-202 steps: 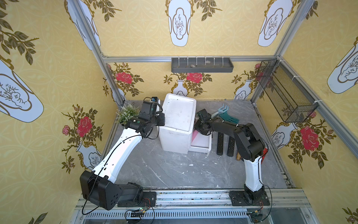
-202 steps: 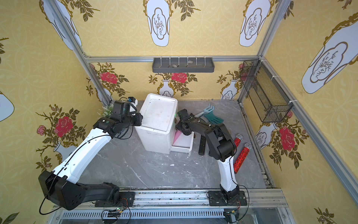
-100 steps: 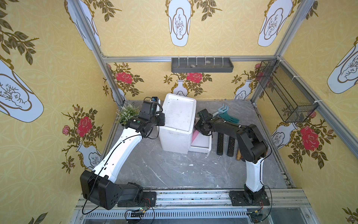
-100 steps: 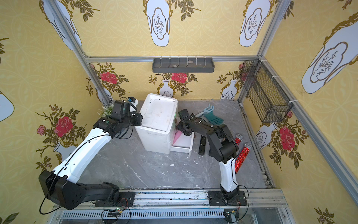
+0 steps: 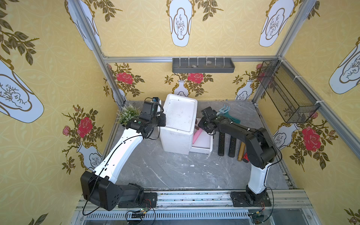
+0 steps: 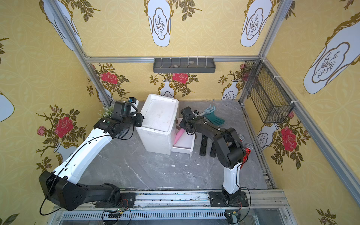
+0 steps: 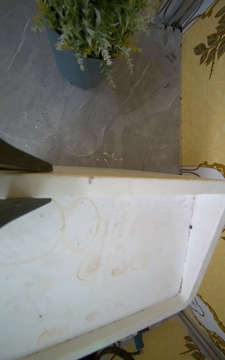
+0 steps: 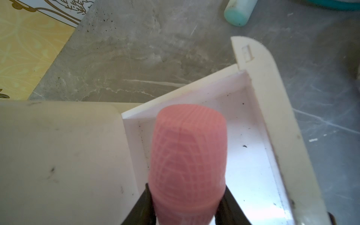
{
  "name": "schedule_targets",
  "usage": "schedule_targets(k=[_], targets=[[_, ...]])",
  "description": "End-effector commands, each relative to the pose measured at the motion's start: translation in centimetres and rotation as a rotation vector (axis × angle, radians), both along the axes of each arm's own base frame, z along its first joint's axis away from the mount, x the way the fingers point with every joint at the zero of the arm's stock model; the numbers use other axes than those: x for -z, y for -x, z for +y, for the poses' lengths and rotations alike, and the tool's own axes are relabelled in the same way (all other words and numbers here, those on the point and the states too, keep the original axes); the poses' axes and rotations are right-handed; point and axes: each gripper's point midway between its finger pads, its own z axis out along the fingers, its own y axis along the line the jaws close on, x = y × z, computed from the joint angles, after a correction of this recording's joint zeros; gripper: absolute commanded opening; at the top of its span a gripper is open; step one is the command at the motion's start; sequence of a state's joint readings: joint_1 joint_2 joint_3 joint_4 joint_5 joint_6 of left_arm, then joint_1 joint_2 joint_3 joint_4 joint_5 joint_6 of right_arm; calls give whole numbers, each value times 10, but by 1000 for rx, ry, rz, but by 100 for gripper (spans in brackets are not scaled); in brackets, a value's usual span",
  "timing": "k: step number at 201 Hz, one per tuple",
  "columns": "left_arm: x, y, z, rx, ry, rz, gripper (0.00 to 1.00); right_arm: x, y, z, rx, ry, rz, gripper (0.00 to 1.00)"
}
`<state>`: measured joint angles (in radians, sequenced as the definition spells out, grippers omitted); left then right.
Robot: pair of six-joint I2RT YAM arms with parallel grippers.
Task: Take the microphone out of the drawer
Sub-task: Pick up the microphone from the drawer.
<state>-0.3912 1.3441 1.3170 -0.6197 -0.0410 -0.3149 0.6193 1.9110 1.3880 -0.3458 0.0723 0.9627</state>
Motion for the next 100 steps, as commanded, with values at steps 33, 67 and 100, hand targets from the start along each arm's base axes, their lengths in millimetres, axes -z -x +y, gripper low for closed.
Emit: schedule_targets(k=[33, 67, 100], targets=[[22, 17, -5, 29, 17, 116, 0, -20, -5, -16, -14, 105, -83, 20], [23, 17, -5, 29, 17, 120, 0, -36, -8, -24, -9, 149, -128, 20], [23, 17, -5, 27, 16, 121, 0, -54, -12, -36, 9, 204, -181, 20]])
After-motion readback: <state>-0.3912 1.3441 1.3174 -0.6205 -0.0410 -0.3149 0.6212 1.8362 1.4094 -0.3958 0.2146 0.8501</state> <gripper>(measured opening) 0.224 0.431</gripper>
